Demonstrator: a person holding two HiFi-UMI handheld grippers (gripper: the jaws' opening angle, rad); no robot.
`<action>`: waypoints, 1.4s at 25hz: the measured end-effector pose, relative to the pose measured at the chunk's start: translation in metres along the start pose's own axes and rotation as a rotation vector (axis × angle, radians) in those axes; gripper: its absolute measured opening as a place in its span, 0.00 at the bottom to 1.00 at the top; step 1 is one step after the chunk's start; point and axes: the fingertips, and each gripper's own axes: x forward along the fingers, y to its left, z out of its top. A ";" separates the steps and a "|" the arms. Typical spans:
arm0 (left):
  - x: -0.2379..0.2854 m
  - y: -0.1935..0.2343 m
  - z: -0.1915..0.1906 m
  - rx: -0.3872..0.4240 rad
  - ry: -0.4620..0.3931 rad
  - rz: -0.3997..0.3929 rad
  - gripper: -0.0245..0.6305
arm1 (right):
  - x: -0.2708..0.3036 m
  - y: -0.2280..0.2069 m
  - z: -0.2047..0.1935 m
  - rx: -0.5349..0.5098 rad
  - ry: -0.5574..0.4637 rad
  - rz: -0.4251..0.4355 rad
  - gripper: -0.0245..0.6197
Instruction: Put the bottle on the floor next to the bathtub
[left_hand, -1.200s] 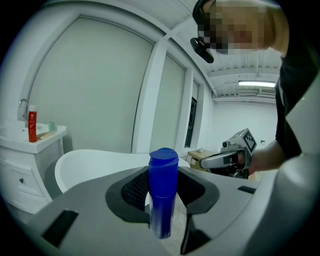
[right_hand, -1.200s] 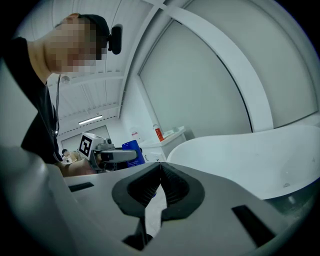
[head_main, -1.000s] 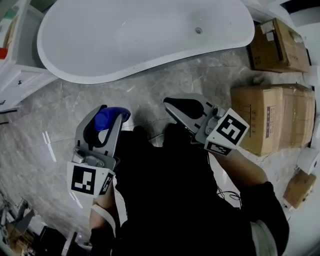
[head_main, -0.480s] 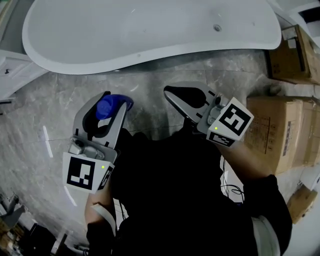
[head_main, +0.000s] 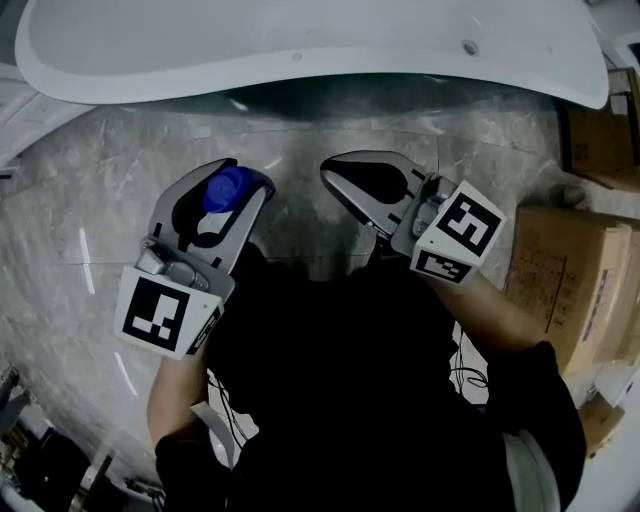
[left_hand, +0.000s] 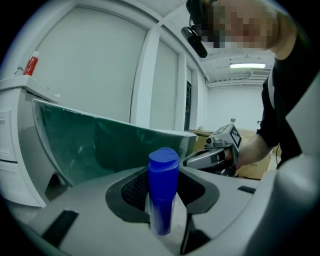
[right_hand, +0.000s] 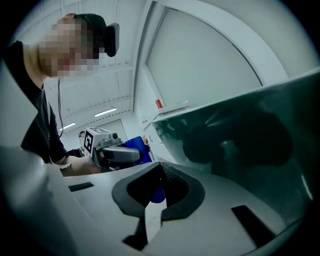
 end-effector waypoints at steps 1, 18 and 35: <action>0.001 0.002 -0.005 0.005 0.000 -0.001 0.28 | 0.004 -0.001 -0.004 -0.003 0.002 0.003 0.08; 0.039 0.054 -0.135 0.097 0.141 -0.176 0.28 | 0.062 -0.023 -0.079 -0.043 0.100 0.021 0.08; 0.146 0.053 -0.288 0.057 0.336 -0.259 0.28 | 0.040 -0.054 -0.114 0.019 0.130 -0.077 0.08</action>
